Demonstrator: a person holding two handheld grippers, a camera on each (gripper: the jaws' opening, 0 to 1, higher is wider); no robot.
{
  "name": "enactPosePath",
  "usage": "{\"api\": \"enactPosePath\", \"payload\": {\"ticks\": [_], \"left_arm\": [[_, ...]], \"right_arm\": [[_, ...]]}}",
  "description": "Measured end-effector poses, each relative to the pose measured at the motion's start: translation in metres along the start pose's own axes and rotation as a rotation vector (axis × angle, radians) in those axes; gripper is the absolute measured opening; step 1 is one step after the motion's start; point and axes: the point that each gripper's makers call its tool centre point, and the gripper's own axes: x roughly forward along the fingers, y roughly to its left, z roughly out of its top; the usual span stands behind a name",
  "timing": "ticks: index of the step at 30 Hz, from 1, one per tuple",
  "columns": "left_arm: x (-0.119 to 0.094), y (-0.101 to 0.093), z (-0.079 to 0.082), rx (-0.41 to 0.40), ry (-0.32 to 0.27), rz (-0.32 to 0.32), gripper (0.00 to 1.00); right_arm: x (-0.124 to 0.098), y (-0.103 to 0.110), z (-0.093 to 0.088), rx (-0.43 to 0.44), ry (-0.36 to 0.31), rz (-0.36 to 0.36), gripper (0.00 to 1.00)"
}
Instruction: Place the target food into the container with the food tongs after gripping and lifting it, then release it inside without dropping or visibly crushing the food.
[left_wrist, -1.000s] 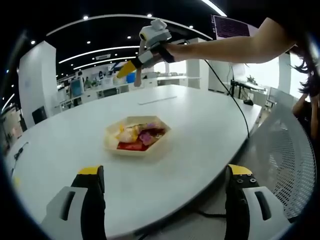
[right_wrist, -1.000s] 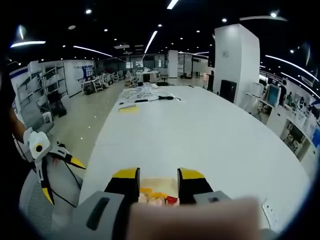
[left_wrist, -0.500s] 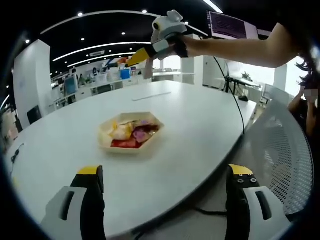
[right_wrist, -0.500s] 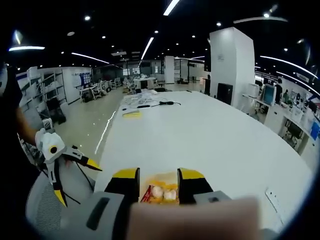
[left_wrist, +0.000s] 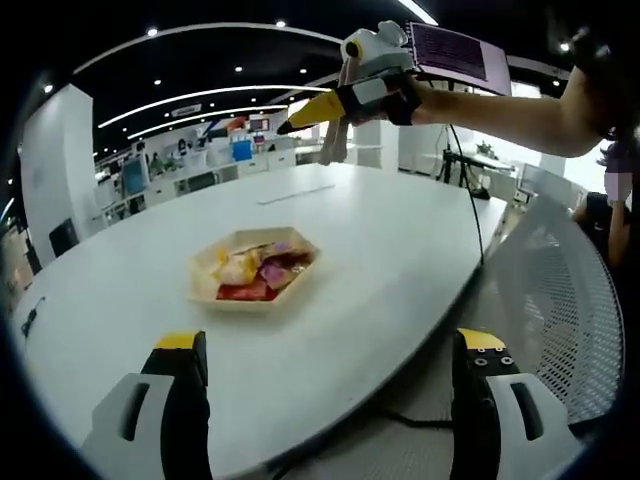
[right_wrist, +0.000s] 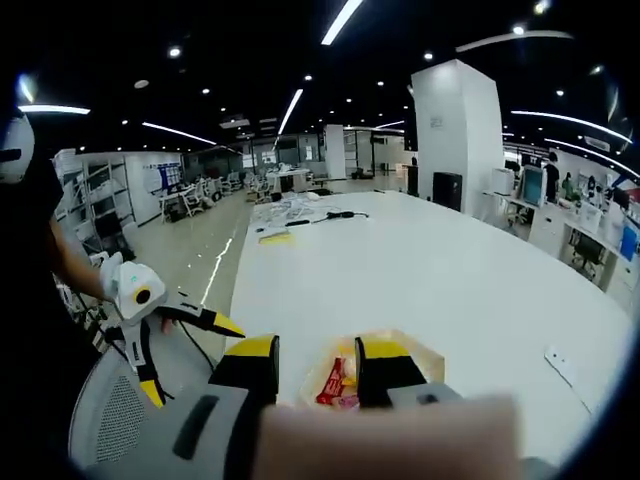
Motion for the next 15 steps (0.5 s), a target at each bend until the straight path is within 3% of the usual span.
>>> {"api": "enactPosePath", "payload": {"ticks": [4,9,12,15], "left_arm": [[-0.002,-0.002,0.007,0.065,0.014,-0.036,0.97],[0.004,0.006,0.049,0.006,-0.092,-0.099,0.96],[0.009,0.008,0.063,0.0,-0.12,-0.121,0.95],[0.016,0.0,0.08,-0.037,-0.165,-0.185,0.93]], "right_arm": [[-0.013,0.008,0.002,0.023,-0.039,-0.013,0.29],[-0.024,0.015,0.004,0.038,-0.069,-0.033,0.29],[-0.029,0.018,0.007,0.06,-0.1,-0.041,0.29],[-0.032,0.021,0.007,0.063,-0.111,-0.051,0.29]]}}
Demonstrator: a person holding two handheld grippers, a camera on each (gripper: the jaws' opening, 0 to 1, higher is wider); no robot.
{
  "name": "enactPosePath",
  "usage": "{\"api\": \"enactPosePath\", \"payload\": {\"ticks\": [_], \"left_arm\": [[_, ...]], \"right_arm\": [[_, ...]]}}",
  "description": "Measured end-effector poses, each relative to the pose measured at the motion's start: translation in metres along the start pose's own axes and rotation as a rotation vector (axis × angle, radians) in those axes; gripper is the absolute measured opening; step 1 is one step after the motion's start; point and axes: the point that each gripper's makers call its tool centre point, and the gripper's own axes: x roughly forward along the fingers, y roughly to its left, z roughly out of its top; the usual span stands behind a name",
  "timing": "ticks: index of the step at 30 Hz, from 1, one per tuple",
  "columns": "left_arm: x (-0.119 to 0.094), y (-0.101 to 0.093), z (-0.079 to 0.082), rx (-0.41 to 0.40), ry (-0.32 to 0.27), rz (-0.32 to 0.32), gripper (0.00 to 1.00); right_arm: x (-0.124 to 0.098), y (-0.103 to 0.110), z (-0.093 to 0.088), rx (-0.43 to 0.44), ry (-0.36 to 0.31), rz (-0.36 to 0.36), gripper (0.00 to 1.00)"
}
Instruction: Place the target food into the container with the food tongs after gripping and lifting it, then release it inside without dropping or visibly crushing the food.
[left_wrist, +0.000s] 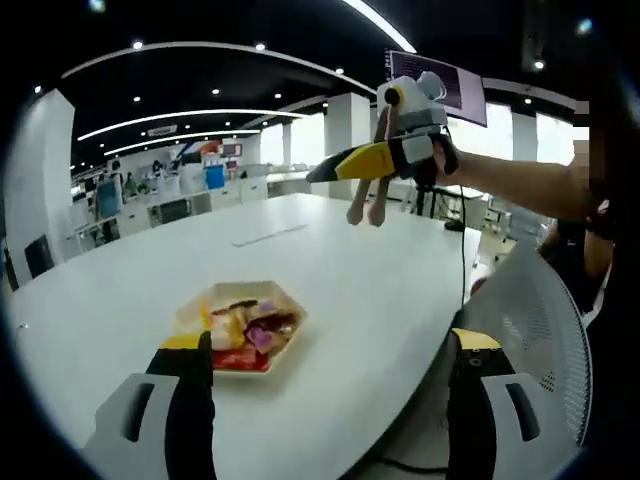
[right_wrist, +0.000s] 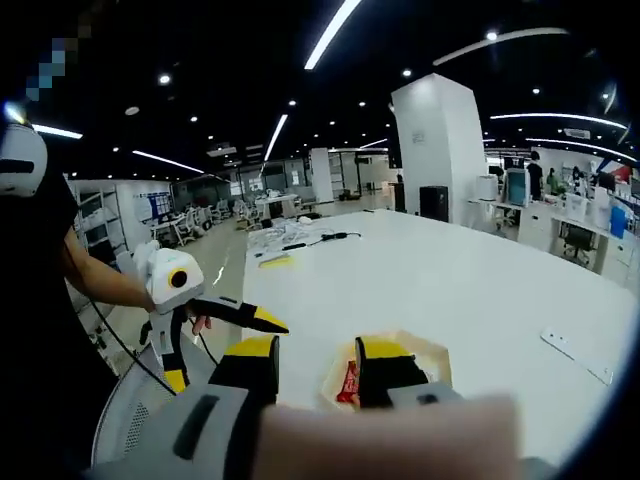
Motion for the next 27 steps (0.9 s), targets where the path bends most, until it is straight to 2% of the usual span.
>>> {"api": "enactPosePath", "payload": {"ticks": [3,7,9,11,13,14,18,20,27], "left_arm": [[0.012,-0.01,0.017,-0.05,-0.056,-0.068,0.9],[0.024,-0.023,0.029,-0.091,-0.076,-0.141,0.84],[0.027,-0.032,0.039,-0.134,-0.1,-0.2,0.73],[0.028,-0.042,0.05,-0.189,-0.122,-0.27,0.56],[0.028,-0.049,0.06,-0.226,-0.144,-0.324,0.45],[0.03,-0.048,0.063,-0.218,-0.15,-0.32,0.41],[0.034,-0.055,0.068,-0.212,-0.153,-0.342,0.37],[0.034,-0.063,0.071,-0.23,-0.152,-0.379,0.28],[0.033,-0.068,0.076,-0.223,-0.16,-0.403,0.11]], "right_arm": [[-0.002,0.006,0.004,0.011,-0.028,0.004,0.3],[-0.002,0.007,0.009,0.014,-0.069,-0.002,0.29],[-0.002,0.009,0.009,0.055,-0.088,0.017,0.29],[-0.004,0.012,0.011,0.069,-0.115,0.037,0.29],[-0.005,0.016,0.013,0.083,-0.138,0.052,0.29],[-0.005,0.018,0.014,0.092,-0.142,0.064,0.29],[-0.005,0.025,0.017,0.108,-0.157,0.089,0.3],[-0.006,0.028,0.018,0.117,-0.169,0.104,0.3],[-0.01,0.034,0.018,0.157,-0.209,0.141,0.3]]}}
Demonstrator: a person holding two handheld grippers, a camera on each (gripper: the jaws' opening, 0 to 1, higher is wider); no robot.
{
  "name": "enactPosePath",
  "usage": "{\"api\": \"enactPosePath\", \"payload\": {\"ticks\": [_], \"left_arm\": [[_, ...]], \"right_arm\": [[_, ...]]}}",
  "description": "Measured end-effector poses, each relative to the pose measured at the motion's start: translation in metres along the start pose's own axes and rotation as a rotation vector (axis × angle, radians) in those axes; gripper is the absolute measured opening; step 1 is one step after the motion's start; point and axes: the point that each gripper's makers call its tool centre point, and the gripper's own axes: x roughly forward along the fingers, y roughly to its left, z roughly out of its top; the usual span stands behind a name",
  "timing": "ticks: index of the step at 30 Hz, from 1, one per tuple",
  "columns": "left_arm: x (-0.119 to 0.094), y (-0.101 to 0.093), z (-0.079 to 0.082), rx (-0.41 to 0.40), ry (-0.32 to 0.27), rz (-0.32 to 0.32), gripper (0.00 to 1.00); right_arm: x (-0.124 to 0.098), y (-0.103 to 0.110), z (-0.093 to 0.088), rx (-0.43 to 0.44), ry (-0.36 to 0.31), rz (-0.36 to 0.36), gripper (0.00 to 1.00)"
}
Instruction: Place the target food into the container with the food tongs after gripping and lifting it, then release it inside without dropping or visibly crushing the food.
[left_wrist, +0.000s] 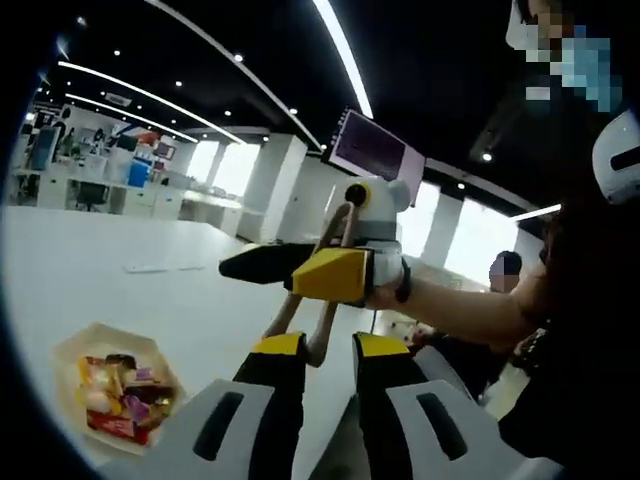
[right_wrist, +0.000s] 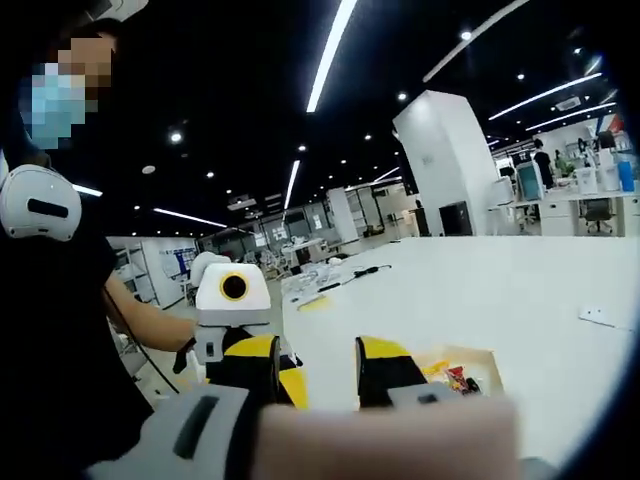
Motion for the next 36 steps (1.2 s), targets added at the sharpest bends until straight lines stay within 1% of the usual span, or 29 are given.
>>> {"api": "enactPosePath", "payload": {"ticks": [1,2,3,4,11,15,18,22,24,25,26,27,29,30,32,36], "left_arm": [[-0.001,0.001,0.0,-0.003,-0.003,-0.001,0.07],[-0.001,0.002,0.001,-0.004,-0.007,0.0,0.06],[-0.001,0.001,0.003,-0.021,-0.015,-0.01,0.06],[-0.001,0.0,0.002,-0.021,-0.014,-0.015,0.05],[-0.001,-0.004,0.0,-0.001,0.0,-0.034,0.04],[-0.001,-0.003,-0.003,-0.013,0.018,-0.04,0.03],[-0.002,-0.003,-0.008,0.005,0.046,-0.052,0.02],[-0.009,0.003,-0.015,0.073,0.084,-0.035,0.01],[-0.013,0.005,-0.023,0.078,0.128,-0.038,0.0],[-0.012,0.004,-0.022,0.072,0.113,-0.043,0.0],[-0.012,0.002,-0.03,0.075,0.148,-0.053,0.0],[-0.013,0.003,-0.038,0.107,0.181,-0.052,0.0],[-0.014,0.005,-0.046,0.121,0.2,-0.044,0.0],[-0.016,0.006,-0.05,0.114,0.212,-0.044,0.0],[-0.02,0.008,-0.057,0.104,0.229,-0.047,0.0],[-0.025,0.013,-0.067,0.141,0.269,-0.036,0.0]], "right_arm": [[-0.001,0.002,0.001,0.005,-0.01,0.009,0.3],[-0.001,0.003,0.002,0.009,-0.015,0.011,0.3],[-0.001,0.004,0.003,0.002,-0.023,0.012,0.3],[-0.001,0.005,0.003,0.007,-0.024,0.016,0.3],[-0.003,0.005,0.001,0.011,-0.032,0.027,0.32],[-0.003,0.004,-0.003,0.01,-0.044,0.027,0.33],[-0.004,0.004,-0.008,0.014,-0.038,0.028,0.33],[-0.012,-0.001,-0.021,0.023,0.013,0.005,0.32],[-0.017,-0.004,-0.03,0.028,0.033,-0.01,0.33],[-0.018,-0.004,-0.035,0.039,0.045,-0.011,0.34],[-0.018,-0.003,-0.043,0.054,0.064,-0.011,0.35],[-0.019,-0.003,-0.048,0.064,0.074,-0.009,0.35],[-0.022,-0.006,-0.064,0.082,0.106,-0.028,0.35],[-0.024,-0.006,-0.071,0.1,0.114,-0.028,0.35],[-0.027,-0.006,-0.079,0.115,0.123,-0.032,0.35],[-0.033,-0.012,-0.093,0.146,0.146,-0.052,0.35]]}}
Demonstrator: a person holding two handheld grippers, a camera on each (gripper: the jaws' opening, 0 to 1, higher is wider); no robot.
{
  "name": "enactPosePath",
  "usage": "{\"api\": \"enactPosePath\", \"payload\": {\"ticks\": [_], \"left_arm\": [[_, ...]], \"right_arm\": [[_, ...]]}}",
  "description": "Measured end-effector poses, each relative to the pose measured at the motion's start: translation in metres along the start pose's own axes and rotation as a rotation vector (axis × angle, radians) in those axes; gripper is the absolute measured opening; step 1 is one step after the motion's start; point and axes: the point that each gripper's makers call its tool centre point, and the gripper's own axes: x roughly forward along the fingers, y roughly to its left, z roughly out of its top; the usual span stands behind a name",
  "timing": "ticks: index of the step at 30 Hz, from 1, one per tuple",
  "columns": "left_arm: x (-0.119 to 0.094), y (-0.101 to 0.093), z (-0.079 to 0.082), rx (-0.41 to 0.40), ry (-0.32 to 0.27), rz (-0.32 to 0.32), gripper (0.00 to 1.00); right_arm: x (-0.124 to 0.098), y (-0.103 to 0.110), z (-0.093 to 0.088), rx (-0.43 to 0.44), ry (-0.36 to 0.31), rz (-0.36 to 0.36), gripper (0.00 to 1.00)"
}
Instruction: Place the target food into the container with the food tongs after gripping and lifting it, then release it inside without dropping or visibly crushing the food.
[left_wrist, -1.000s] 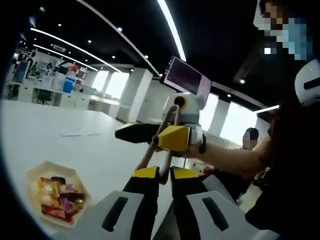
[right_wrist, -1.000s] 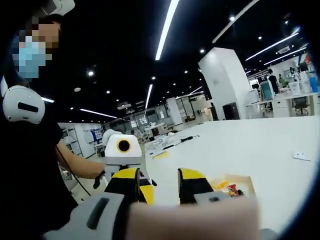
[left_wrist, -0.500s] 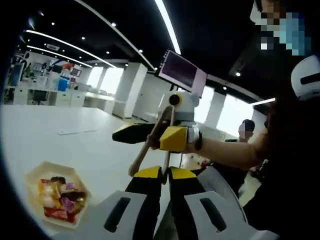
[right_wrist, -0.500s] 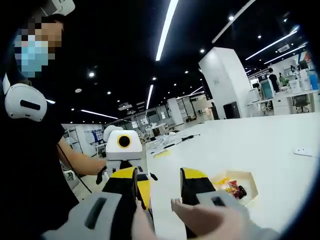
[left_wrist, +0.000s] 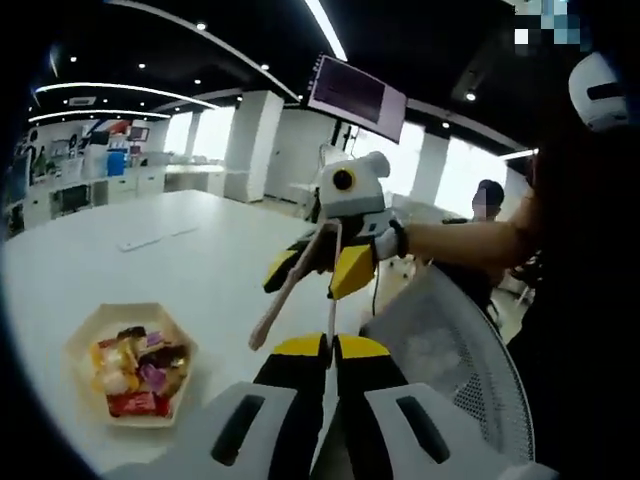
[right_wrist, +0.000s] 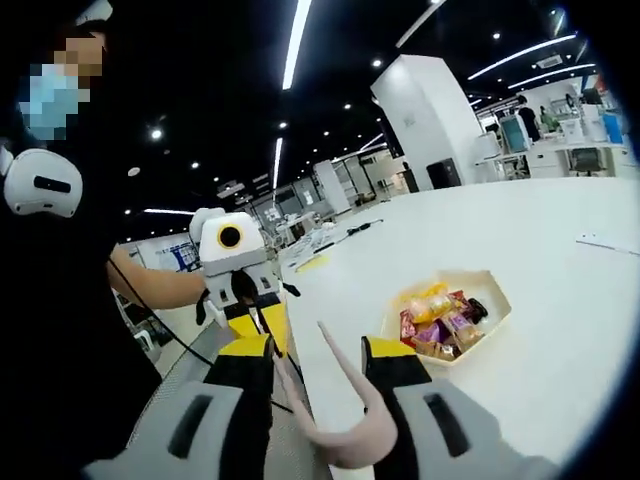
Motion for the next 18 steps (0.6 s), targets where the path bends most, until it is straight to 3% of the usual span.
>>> {"api": "enactPosePath", "payload": {"ticks": [3,5,8,10,13,14,16,18], "left_arm": [[0.001,0.003,-0.007,0.005,0.025,-0.001,0.0],[0.001,0.007,-0.016,0.057,0.069,0.006,0.0],[0.001,0.01,-0.019,0.048,0.076,-0.002,0.0],[0.0,0.015,-0.025,0.058,0.104,0.007,0.0],[-0.005,0.027,-0.038,0.049,0.129,0.031,0.0],[-0.006,0.032,-0.046,0.058,0.152,0.04,0.0],[-0.005,0.036,-0.06,0.098,0.198,0.045,0.0],[-0.002,0.039,-0.069,0.097,0.219,0.038,0.0]], "right_arm": [[0.0,-0.005,-0.01,0.019,0.016,-0.005,0.35],[0.0,-0.008,-0.015,0.028,0.024,-0.01,0.35],[-0.003,-0.013,-0.024,0.046,0.037,-0.023,0.36],[-0.007,-0.018,-0.033,0.039,0.076,-0.047,0.3],[-0.019,-0.04,-0.059,-0.007,0.192,-0.133,0.19],[-0.018,-0.041,-0.061,0.015,0.179,-0.13,0.18],[-0.018,-0.043,-0.066,0.044,0.184,-0.128,0.2],[-0.021,-0.05,-0.075,0.014,0.236,-0.165,0.21]]}}
